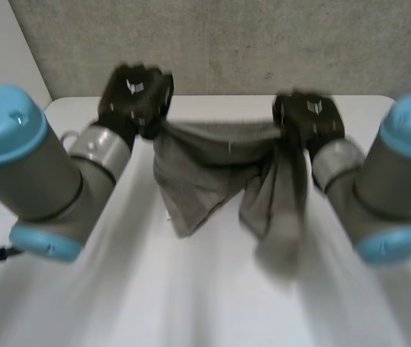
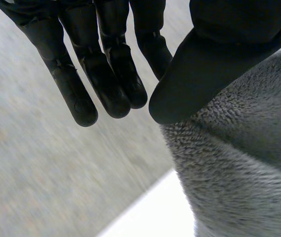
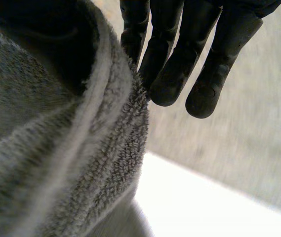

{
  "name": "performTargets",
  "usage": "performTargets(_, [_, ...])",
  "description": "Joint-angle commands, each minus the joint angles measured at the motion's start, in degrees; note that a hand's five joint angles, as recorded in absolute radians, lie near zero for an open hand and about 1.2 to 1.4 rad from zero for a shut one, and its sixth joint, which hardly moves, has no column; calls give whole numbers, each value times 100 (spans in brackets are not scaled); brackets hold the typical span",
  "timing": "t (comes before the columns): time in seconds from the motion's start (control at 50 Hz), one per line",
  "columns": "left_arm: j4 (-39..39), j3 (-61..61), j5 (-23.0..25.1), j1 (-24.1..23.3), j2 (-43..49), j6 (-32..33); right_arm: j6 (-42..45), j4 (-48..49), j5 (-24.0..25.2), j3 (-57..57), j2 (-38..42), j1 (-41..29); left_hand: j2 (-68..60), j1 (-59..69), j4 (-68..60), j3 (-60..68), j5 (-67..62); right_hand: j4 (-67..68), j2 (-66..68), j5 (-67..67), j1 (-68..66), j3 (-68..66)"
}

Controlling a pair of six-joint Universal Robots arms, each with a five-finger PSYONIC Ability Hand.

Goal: Fold the towel.

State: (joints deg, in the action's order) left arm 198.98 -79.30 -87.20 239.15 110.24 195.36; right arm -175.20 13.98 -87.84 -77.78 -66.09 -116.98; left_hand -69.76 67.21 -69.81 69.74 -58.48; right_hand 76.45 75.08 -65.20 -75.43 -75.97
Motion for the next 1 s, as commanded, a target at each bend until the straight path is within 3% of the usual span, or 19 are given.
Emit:
performTargets(0.02, [431,1769,-78,123,94,-68,1980,-485,320,3335,263,-53,-1024,1279,-1019,1026,-1152,355,492,-480,-457,-403])
performTargets(0.14, [1668,2384,-437,307,-160,-68,2008,-97,487,3990,105,-159,-1024,1279,-1019,1026,-1152,355,492,-480,-457,-403])
performTargets(0.22, [1618,1997,-474,386,-196,-77,2034,-674,505,3772,26,-255,-1024,1279,-1019,1026,-1152,355,492,-480,-457,-403])
performTargets(0.36, [1468,-134,-438,702,-450,-77,2183,-2248,732,2701,166,-212,-1024,1279,-1019,1026,-1152,355,492,-480,-457,-403])
performTargets(0.44, [1460,-1444,-430,826,-495,-68,2384,-2531,1091,1990,202,-185,-1024,1279,-1019,1026,-1152,355,492,-480,-457,-403])
performTargets(0.52, [1442,-2139,-403,826,-495,-42,2622,-2514,1576,891,315,-159,-1024,1279,-1019,1026,-1152,355,492,-480,-457,-403])
performTargets(0.64, [1442,-3011,-167,843,-407,-68,2535,-2286,1568,202,597,-150,-1024,1279,-1019,1026,-1152,92,229,-217,-194,-140])
performTargets(0.68, [1442,-3108,-88,835,-416,-68,2325,-1918,1446,-174,624,-141,-1024,1279,-1019,1026,-1152,-1497,-1359,1371,1394,1449])
performTargets(0.7, [1451,-3170,-52,835,-433,-68,2324,-1916,1445,-176,624,-141,-1024,1279,-1019,1026,-1152,-1506,-1369,1381,1404,1458])
performTargets(0.74, [1451,-3188,-26,843,-468,-77,1939,-1505,1296,-578,562,-10,-1024,1279,-1019,1026,-1152,-3533,-3395,3407,3430,3485])
performTargets(0.78, [1451,-3180,-17,843,-495,-77,1755,-1338,1243,-737,527,52,-1024,1279,-1019,1026,-1152,-3924,-3787,3799,3822,3877])
performTargets(0.86, [1547,-3136,1,835,-512,-77,1427,-1108,1234,-1028,386,96,-1024,1279,-1019,1026,-1152,-3609,-3471,3484,3507,3561])
performTargets(0.92, [1600,-3021,27,835,-574,-60,1331,-976,1296,-1371,184,105,-1024,1279,-1019,1026,-1152,-2431,-2294,2306,2329,2384])
performTargets(0.94, [1626,-2934,80,835,-600,-42,1339,-932,1322,-1528,54,105,156,99,161,-154,28,-1748,-1611,1623,1646,1701])
performTargets(0.96, [1626,-2933,80,835,-600,-42,1366,-889,1366,-1677,-87,105,168,87,173,-166,40,-1109,-971,984,1007,1061])
performTargets(1.0, [1627,-2689,395,843,-548,-16,1418,-888,1410,-1809,-236,114,2880,-2626,2886,-2879,2752,-503,-366,378,401,455])
